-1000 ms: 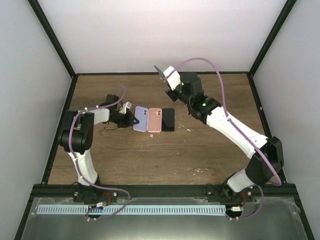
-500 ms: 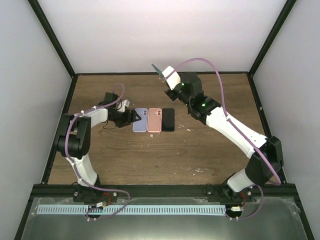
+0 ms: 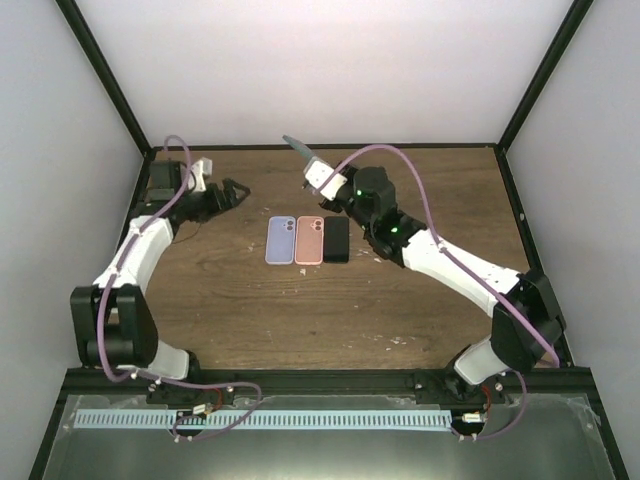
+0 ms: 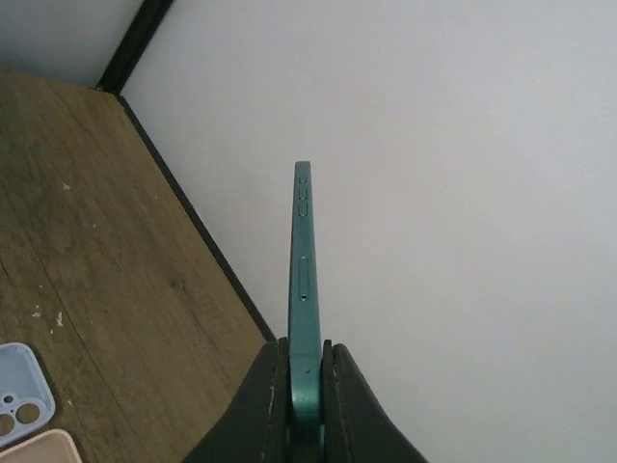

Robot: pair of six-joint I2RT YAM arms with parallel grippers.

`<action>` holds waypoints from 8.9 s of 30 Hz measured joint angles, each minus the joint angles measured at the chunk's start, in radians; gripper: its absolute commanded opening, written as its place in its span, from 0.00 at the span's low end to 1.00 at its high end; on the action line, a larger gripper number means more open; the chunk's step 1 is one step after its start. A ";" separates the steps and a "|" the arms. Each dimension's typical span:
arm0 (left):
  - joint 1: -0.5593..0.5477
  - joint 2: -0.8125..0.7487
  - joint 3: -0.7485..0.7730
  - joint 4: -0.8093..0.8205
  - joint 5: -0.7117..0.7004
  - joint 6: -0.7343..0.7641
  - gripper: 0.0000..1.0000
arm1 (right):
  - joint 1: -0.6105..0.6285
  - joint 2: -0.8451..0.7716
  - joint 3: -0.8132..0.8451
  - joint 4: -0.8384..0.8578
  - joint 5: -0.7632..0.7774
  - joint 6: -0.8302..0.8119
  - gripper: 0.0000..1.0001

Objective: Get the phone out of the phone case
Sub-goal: Place the phone at the center of the board, then reset both arms

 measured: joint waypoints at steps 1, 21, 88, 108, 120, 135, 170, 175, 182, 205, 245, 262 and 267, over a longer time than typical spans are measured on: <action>0.005 -0.020 0.011 0.003 0.012 -0.012 1.00 | 0.008 0.000 -0.008 0.018 0.000 -0.023 0.01; 0.027 -0.187 -0.138 0.512 0.335 -0.696 0.81 | 0.134 0.051 -0.139 0.385 -0.048 -0.500 0.01; -0.097 0.012 -0.053 0.732 0.633 -0.310 0.00 | -0.290 0.314 0.573 -0.801 -1.179 0.375 0.78; -0.224 -0.014 -0.009 0.629 0.599 -0.108 0.15 | -0.283 0.323 0.452 -0.781 -1.419 0.599 0.01; -0.171 -0.026 0.068 0.329 0.460 0.093 0.95 | -0.402 0.261 0.208 -0.690 -1.374 0.750 0.01; -0.062 -0.026 0.070 0.113 0.290 0.198 1.00 | -0.638 0.307 -0.018 -0.681 -1.203 0.786 0.01; -0.053 0.079 0.144 0.013 0.217 0.254 1.00 | -0.636 0.642 0.115 -0.656 -1.181 0.903 0.13; -0.053 0.101 0.157 0.013 0.214 0.253 1.00 | -0.617 0.642 0.115 -0.640 -1.126 0.921 0.23; -0.050 0.107 0.157 0.012 0.202 0.253 1.00 | -0.586 0.634 0.126 -0.640 -1.066 0.950 0.30; 0.011 -0.056 0.066 0.003 0.075 0.256 1.00 | -0.501 0.367 0.032 -0.688 -0.757 0.884 1.00; 0.006 -0.099 -0.992 1.539 -0.624 0.329 1.00 | -0.617 -0.294 -0.912 0.537 -0.227 0.657 1.00; -0.031 0.085 -0.948 1.807 -0.461 0.451 1.00 | -0.692 -0.003 -1.016 1.005 -0.310 0.613 1.00; -0.022 0.076 -0.837 1.644 -0.494 0.428 1.00 | -0.700 0.008 -1.021 1.051 -0.341 0.613 1.00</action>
